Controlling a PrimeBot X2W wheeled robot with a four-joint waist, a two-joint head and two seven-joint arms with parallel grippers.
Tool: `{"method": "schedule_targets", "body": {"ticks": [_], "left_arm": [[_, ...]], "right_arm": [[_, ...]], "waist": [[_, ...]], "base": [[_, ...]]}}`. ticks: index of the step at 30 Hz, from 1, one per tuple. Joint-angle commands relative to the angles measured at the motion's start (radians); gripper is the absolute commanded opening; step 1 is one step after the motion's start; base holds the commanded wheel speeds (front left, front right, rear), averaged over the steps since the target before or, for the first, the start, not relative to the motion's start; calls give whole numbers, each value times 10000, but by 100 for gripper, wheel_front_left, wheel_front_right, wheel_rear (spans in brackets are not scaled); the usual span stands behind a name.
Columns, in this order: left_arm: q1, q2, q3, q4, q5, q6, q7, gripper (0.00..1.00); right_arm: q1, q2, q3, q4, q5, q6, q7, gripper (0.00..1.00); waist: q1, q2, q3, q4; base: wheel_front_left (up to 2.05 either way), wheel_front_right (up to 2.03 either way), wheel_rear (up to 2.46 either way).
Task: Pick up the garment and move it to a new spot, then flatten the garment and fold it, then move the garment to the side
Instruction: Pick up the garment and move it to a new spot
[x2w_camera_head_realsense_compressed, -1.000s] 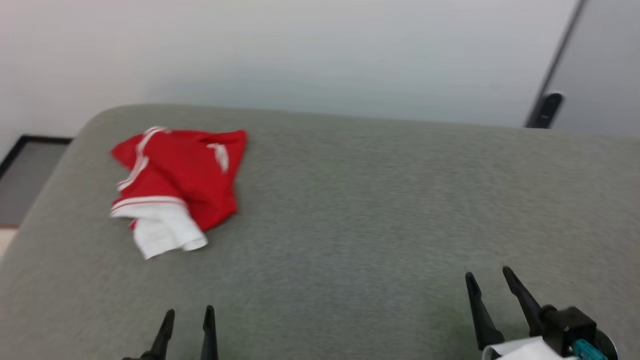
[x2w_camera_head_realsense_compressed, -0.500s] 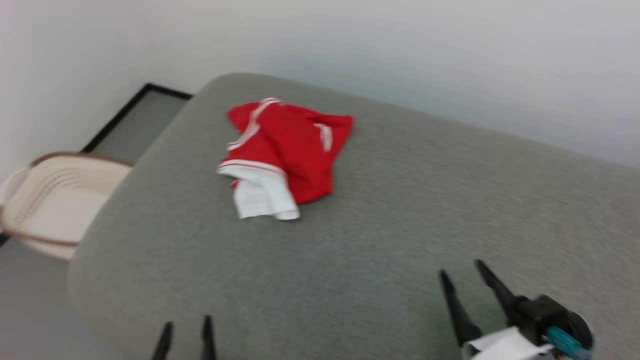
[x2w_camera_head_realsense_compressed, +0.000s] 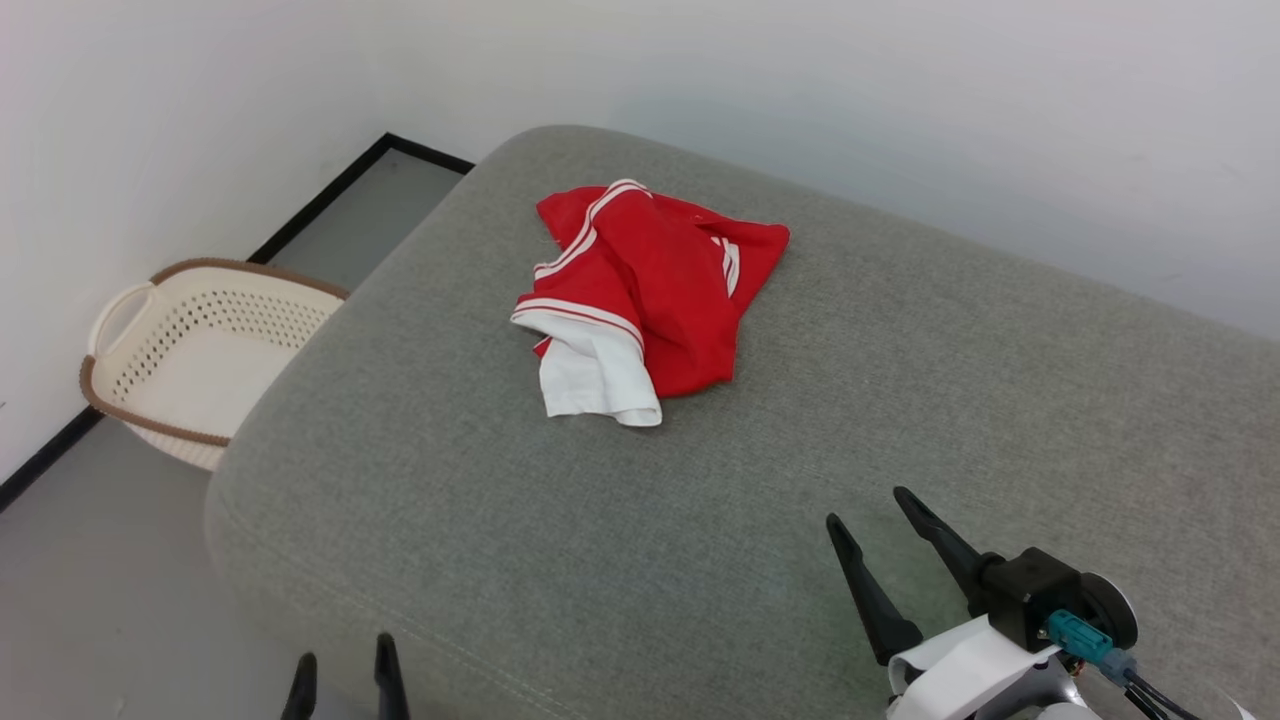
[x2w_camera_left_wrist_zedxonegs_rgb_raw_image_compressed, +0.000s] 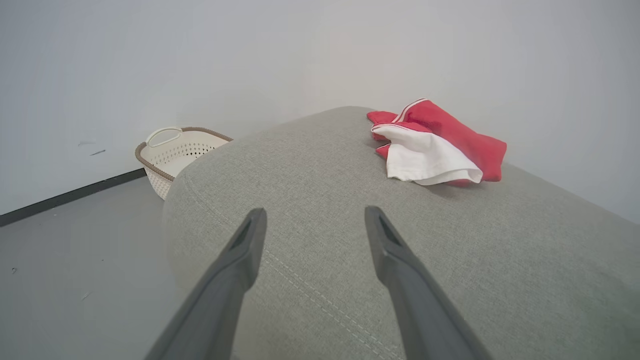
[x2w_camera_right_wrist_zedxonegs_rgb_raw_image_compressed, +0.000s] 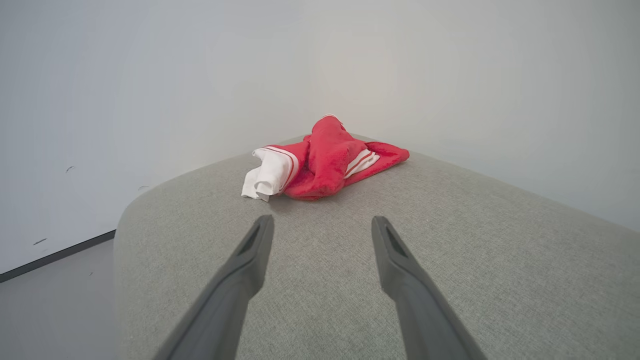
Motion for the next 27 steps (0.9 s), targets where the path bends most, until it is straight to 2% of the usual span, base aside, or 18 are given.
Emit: {"method": "schedule_targets", "body": {"ticks": [1,4,7,13,18,19,27], "left_arm": [[-197,6,-10,10,20,-120,-3,100],[-655,6,-41,171,244,-503,-2,100],[-1684,159,-49,464,582,-1084,-4,100],[-4776,948,83,953,676,-1819,-2,100],[-7766,2032,66,2387,59,-2043,190,100],[-7766,2032,66,2387,59,-2043,190,100],[-11511,3792,-767,6408,-1293,-2101,1810,100]], "right_arm": [[6,-23,-50,62,27,-10,-88,100],[282,25,-282,91,-4,-10,-173,100],[577,109,-619,-22,-153,-10,-222,100],[527,182,-655,-571,-477,-10,-31,100],[283,261,-703,-915,-671,-12,-52,100],[283,261,-703,-915,-671,-12,-52,100],[-201,483,-531,-1000,-738,-12,-348,100]], "waist": [[0,0,-56,-54],[0,0,-116,-157],[0,0,-135,-289],[0,0,708,-1741],[0,0,1596,-3093],[0,0,1596,-3093],[0,0,2717,-4912]], "base": [[0,0,0],[0,0,0],[0,0,0],[0,0,0],[0,0,0],[0,0,0],[0,0,0]]}}
